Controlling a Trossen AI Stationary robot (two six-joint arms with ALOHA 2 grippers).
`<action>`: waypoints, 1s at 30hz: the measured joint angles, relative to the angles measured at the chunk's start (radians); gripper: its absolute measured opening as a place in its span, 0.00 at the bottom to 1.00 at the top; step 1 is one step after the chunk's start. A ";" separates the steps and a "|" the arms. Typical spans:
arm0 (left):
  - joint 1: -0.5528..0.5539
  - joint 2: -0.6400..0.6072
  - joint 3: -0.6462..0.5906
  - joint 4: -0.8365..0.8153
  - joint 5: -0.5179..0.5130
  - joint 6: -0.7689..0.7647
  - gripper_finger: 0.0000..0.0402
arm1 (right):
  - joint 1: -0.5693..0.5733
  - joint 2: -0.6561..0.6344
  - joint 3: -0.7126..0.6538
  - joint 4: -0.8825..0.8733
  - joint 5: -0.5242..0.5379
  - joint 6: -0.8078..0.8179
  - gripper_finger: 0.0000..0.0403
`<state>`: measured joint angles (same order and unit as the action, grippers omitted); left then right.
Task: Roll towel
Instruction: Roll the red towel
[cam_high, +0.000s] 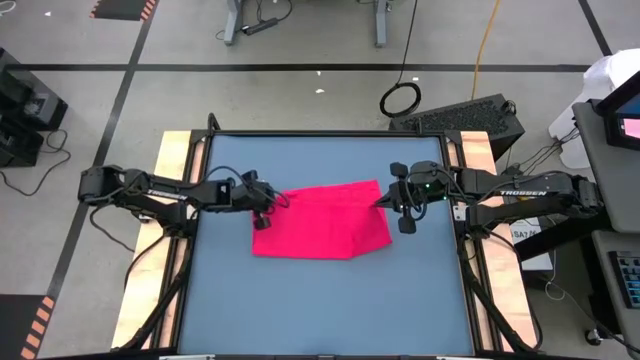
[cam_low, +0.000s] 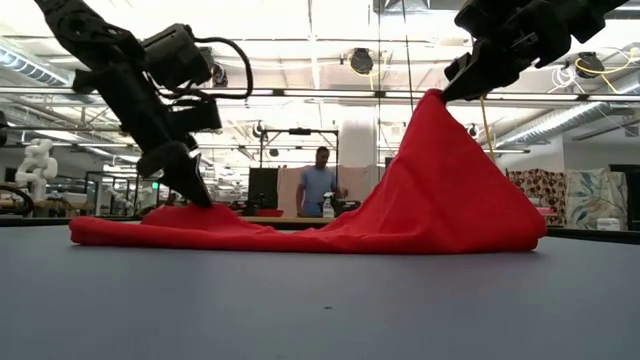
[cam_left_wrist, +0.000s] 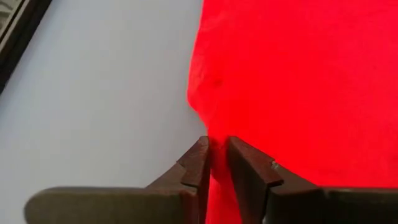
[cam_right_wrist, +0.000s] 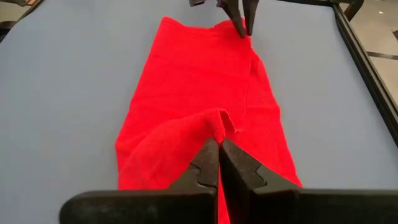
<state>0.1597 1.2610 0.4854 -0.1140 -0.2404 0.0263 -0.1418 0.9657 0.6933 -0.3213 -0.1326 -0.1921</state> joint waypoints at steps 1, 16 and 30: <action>0.006 0.000 0.000 0.033 0.037 0.002 0.16 | 0.000 0.000 0.000 0.002 0.000 0.000 0.00; 0.154 0.002 0.050 -0.035 0.238 0.007 0.39 | 0.000 0.083 0.000 0.000 -0.001 -0.005 0.00; 0.272 0.002 0.049 -0.146 0.318 -0.073 0.42 | 0.000 0.087 0.000 0.001 -0.003 -0.037 0.00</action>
<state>0.4319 1.2633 0.5346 -0.2600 0.0775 -0.0470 -0.1417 1.0531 0.6937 -0.3206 -0.1352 -0.2291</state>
